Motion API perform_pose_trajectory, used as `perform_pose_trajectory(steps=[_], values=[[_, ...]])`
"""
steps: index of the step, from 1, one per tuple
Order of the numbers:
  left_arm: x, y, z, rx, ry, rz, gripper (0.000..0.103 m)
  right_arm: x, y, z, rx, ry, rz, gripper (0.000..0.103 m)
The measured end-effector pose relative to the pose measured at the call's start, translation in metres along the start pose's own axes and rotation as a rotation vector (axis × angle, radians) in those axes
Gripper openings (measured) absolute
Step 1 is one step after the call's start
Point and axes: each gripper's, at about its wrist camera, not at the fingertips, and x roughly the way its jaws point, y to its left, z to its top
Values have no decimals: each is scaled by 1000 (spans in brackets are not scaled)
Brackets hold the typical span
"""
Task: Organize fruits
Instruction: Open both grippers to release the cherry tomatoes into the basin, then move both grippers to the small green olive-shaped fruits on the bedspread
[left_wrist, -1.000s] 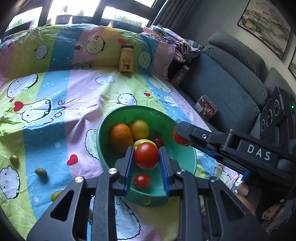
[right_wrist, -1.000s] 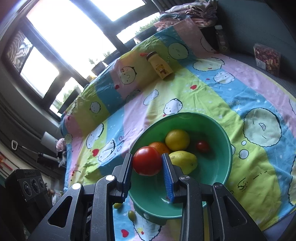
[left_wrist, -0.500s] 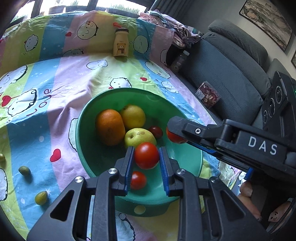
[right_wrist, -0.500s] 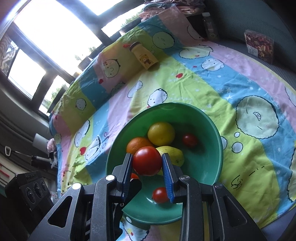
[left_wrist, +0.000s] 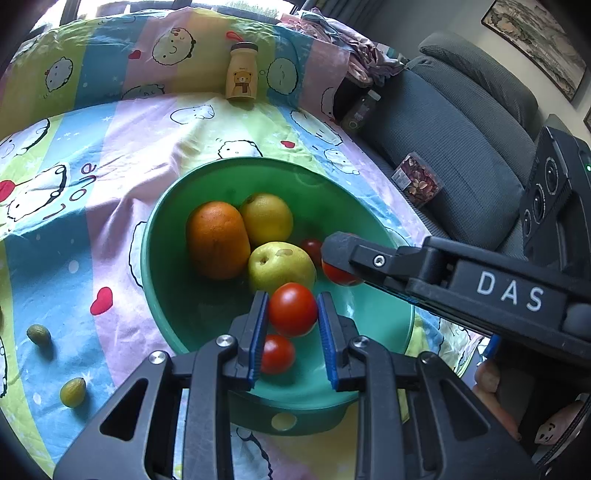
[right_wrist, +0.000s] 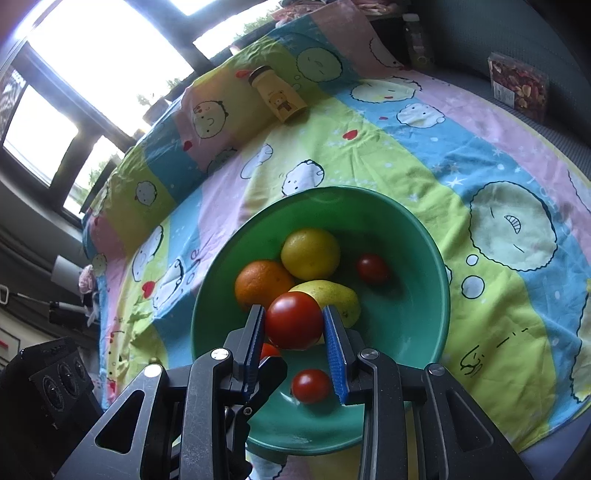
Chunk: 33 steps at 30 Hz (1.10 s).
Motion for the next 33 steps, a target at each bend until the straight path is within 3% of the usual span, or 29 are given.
perform_pose_trajectory(steps=[7,11,18,25,30,33], values=[[2,-1,-1,0,-3,2,28,4,0,0,4,12,-25,34],[-7,4,-1,-18,-27,-2,47,1,0,0,4,4,-40,34],[-42,22,-5,-56,-93,24,61,-11,7,0,-9,-51,-26,43],[-95,68,-13,-118,-167,143,68,-14,36,-6,-87,-77,-6,52],[-130,112,-23,-145,-209,257,71,-8,69,-15,-165,-76,10,54],[-146,146,-23,-211,-221,309,71,0,90,-23,-228,-64,-12,55]])
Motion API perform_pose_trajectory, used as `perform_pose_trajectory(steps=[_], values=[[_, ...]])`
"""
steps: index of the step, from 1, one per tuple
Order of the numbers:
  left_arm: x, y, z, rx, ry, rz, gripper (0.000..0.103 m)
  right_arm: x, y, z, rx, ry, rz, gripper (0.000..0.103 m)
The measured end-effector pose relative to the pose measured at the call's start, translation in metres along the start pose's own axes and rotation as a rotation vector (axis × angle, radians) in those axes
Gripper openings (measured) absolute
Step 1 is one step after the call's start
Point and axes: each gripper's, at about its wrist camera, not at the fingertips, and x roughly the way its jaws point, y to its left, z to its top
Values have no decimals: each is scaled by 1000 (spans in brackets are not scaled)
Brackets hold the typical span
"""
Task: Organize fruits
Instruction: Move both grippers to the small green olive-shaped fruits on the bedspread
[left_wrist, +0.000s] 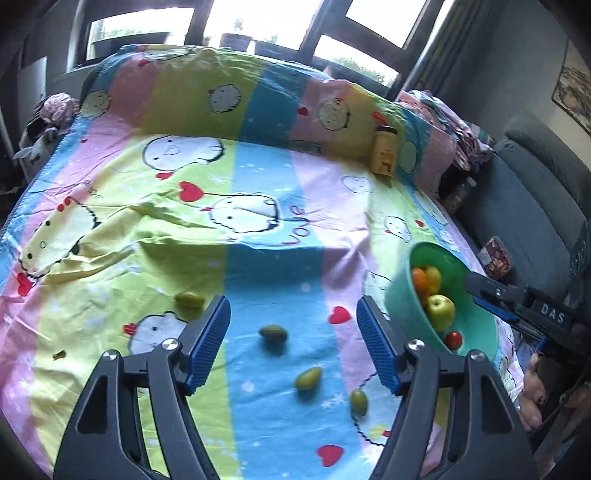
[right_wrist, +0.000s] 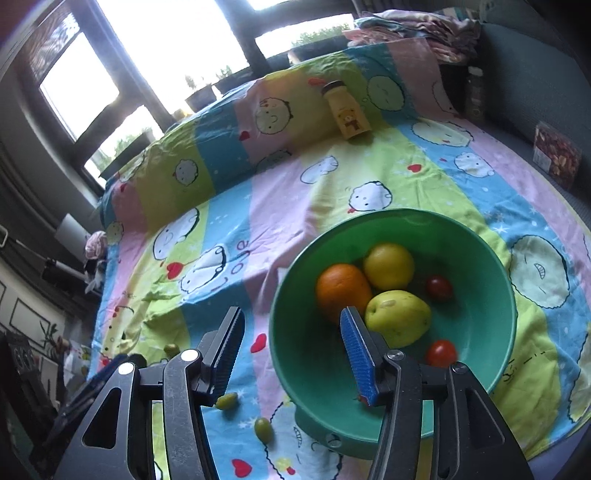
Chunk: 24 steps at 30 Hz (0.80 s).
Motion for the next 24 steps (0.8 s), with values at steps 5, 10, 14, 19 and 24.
perform_pose_trajectory(steps=[5,10,14,19,24], values=[[-4,47,4,-81,-29,52,71,13,29,-7,-88,11,-35,55],[6,69,2,-122,-10,86,71,29,49,-16,-153,41,-49,55],[20,77,0,-137,27,76,69,39,59,-21,-156,66,-1,55],[34,81,-2,-132,62,74,67,48,69,-25,-152,90,72,55],[48,90,-2,-177,95,48,64,71,69,-29,-94,165,108,55]])
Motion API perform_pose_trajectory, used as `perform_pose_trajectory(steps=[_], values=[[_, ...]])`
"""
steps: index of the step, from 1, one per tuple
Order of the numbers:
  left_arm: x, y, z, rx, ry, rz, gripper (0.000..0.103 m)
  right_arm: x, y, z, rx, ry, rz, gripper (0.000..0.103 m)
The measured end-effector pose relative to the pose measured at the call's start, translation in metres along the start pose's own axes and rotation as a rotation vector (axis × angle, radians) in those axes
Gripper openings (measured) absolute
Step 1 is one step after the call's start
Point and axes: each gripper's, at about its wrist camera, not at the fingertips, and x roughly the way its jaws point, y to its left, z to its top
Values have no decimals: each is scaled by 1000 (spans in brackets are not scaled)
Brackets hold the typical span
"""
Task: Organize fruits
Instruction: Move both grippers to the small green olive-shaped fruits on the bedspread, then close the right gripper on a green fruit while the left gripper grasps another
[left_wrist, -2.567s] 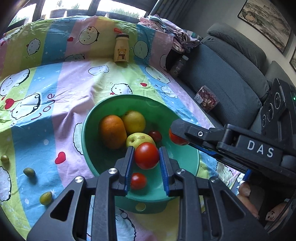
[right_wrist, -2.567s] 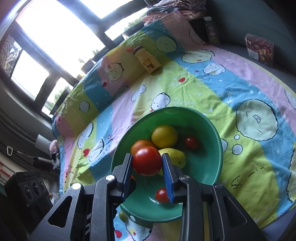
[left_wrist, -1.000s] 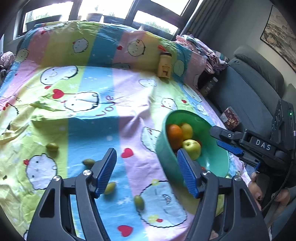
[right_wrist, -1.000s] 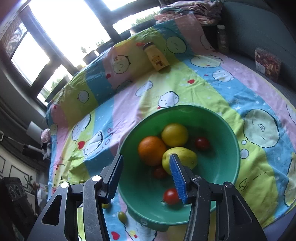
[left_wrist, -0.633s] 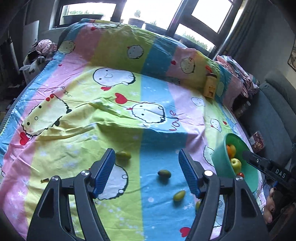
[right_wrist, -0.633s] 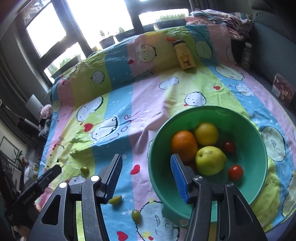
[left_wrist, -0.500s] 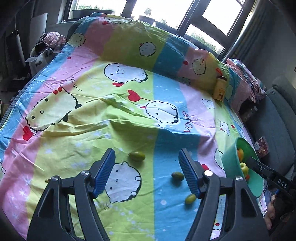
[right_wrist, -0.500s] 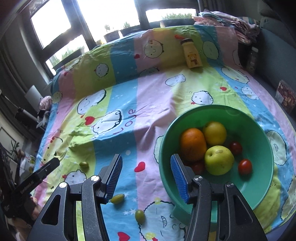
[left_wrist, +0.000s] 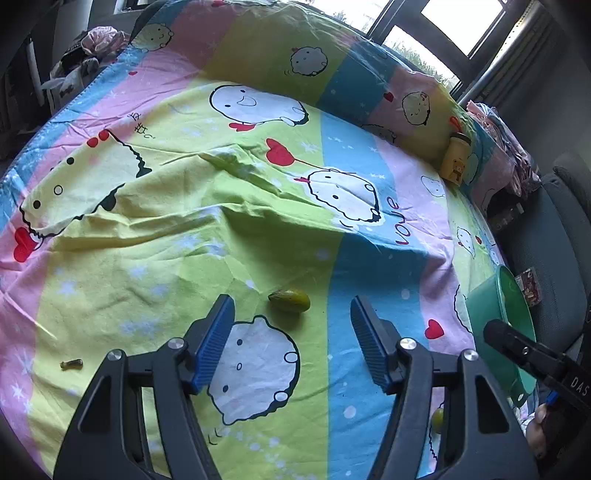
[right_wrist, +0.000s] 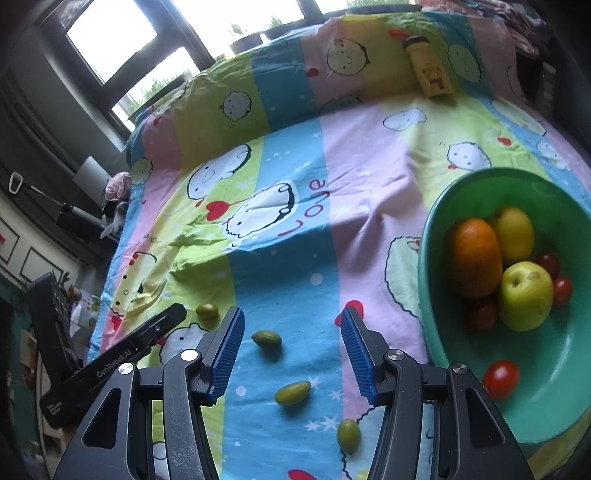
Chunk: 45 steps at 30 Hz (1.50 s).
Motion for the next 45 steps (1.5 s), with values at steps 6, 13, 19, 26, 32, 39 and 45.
perform_pose_trajectory(steps=[6,13,19,26,32,39,45], values=[[11,-3,3,5,4,17,58,27,7,-4,-11,73,44,55],[25,-2,7,13,20,22,50,63,20,-11,-70,144,29,41],[30,1,8,13,38,10,42,79,26,-13,-103,177,8,35],[31,-3,8,34,39,21,42,84,30,-15,-126,183,-7,34],[31,-5,7,33,39,37,38,85,34,-17,-151,173,-24,29],[34,-17,1,109,51,57,38,80,25,-16,-118,174,-32,29],[42,-18,-4,119,87,52,32,73,18,-14,-101,167,-24,23]])
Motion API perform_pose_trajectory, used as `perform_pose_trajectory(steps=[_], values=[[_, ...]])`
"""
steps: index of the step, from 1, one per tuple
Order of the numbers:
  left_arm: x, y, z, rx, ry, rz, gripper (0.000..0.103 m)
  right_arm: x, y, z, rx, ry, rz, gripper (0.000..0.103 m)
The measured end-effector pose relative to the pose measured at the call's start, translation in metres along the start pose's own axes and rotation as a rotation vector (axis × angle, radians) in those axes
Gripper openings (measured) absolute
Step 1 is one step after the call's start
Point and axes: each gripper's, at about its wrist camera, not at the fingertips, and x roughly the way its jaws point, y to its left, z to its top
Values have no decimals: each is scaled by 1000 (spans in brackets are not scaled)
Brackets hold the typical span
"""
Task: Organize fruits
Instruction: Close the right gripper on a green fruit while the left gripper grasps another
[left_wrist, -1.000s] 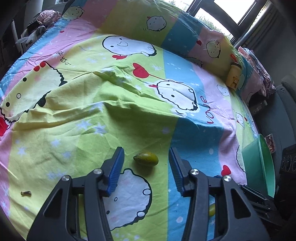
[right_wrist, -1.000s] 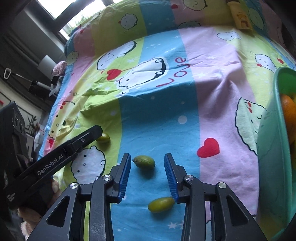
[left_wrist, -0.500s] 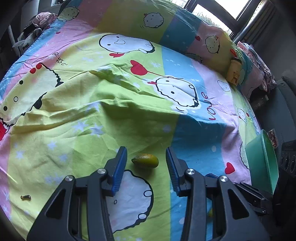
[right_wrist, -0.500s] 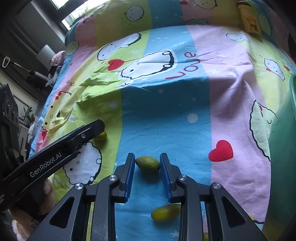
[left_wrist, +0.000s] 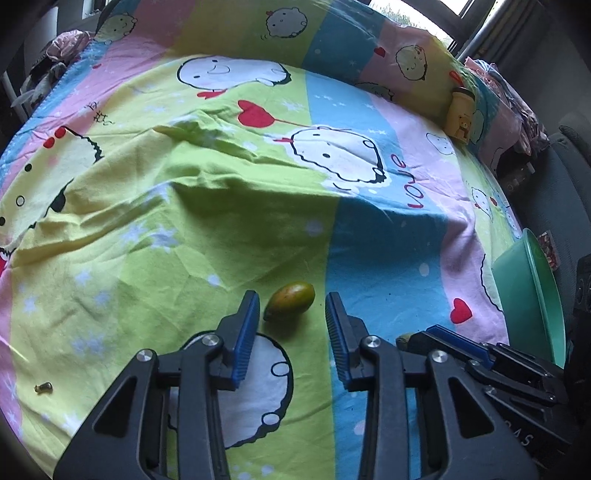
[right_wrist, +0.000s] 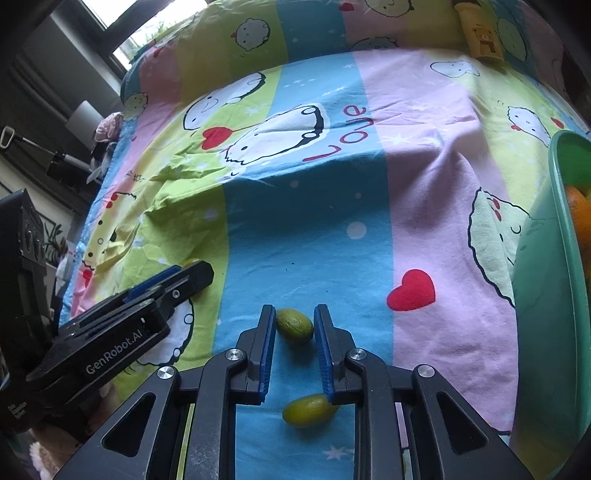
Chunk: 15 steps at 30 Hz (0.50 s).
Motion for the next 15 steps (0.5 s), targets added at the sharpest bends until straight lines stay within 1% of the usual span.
perform_pose_trajectory(steps=[1,4,7,12,15], values=[[0,0,0,-1,0,8,29,0,0,0,-1,-2,-2,23],[0,4,2,-30,-4,-10,27,2,-1,0,7,10,14,23],[0,8,3,-46,-7,-21,23,4,1,-1,2,29,21,23],[0,15,6,-94,-3,-63,20,7,5,-3,-9,32,13,23],[0,15,6,-98,-4,-71,19,8,8,-4,-23,26,-4,23]])
